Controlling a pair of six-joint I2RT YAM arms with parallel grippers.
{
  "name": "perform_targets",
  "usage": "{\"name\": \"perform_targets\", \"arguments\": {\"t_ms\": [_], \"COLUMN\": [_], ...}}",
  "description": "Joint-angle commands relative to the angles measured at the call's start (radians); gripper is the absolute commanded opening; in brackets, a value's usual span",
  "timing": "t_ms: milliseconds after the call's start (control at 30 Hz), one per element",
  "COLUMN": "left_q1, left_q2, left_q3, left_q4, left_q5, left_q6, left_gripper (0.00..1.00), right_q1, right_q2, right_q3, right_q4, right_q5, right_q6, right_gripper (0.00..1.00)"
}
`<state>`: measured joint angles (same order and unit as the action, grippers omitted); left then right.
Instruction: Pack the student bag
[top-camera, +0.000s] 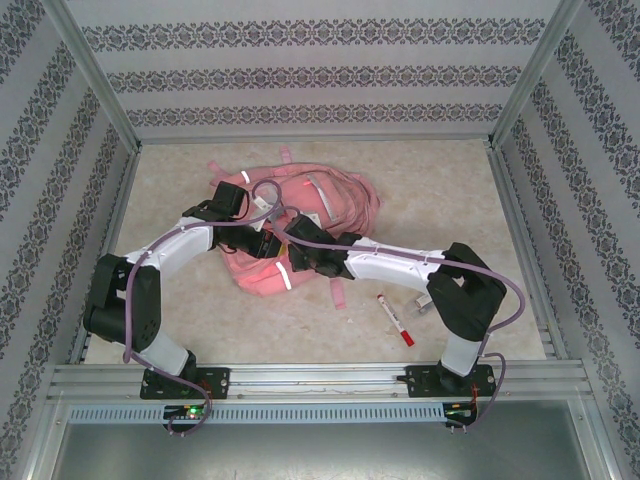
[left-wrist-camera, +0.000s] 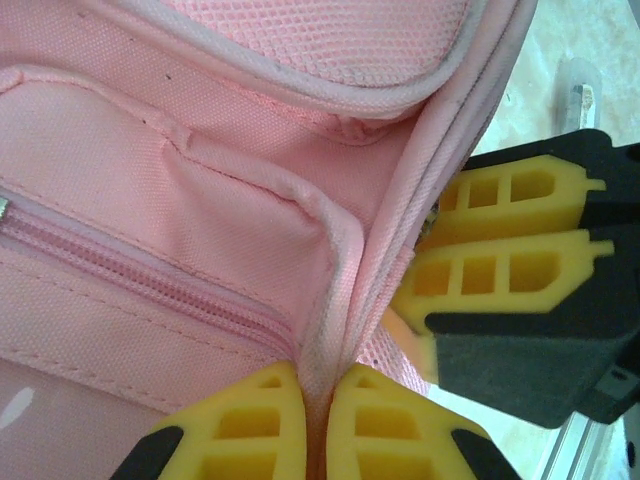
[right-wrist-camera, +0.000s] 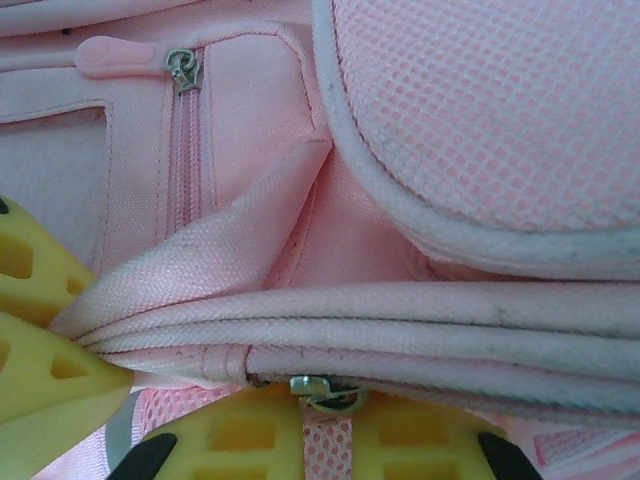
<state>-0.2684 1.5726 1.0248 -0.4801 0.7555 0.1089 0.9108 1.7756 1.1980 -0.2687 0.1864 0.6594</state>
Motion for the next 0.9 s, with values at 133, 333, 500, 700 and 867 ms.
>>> {"name": "perform_targets", "arguments": {"t_ms": [133,333,500,700,867], "left_q1": [-0.006,-0.006,-0.006,-0.008,-0.005], "left_q2": [-0.086,-0.113,-0.116,-0.089,-0.021], "left_q3": [-0.017,-0.053,-0.048,-0.022,0.029], "left_q4": [-0.098,-0.081,-0.095,-0.212,-0.259], "left_q5": [0.039,-0.012,-0.069,-0.112,-0.262], "left_q6": [0.117,0.222,0.308,0.593,0.709], "left_gripper": [0.00,0.00,0.00,0.00,0.00], "right_q1": [-0.054,-0.130,-0.221,-0.375,-0.496], "right_q2": [-0.084,-0.167,-0.226,-0.324,-0.396], "right_q3": [-0.019,-0.116,-0.211,-0.353,-0.424], "right_q4": [0.003,-0.004,-0.023,0.003,-0.006], "right_q5": [-0.067,-0.189,-0.310,-0.431,-0.563], "right_q6": [0.000,-0.018,-0.065,-0.065,-0.116], "right_gripper": [0.00,0.00,0.00,0.00,0.00]}}
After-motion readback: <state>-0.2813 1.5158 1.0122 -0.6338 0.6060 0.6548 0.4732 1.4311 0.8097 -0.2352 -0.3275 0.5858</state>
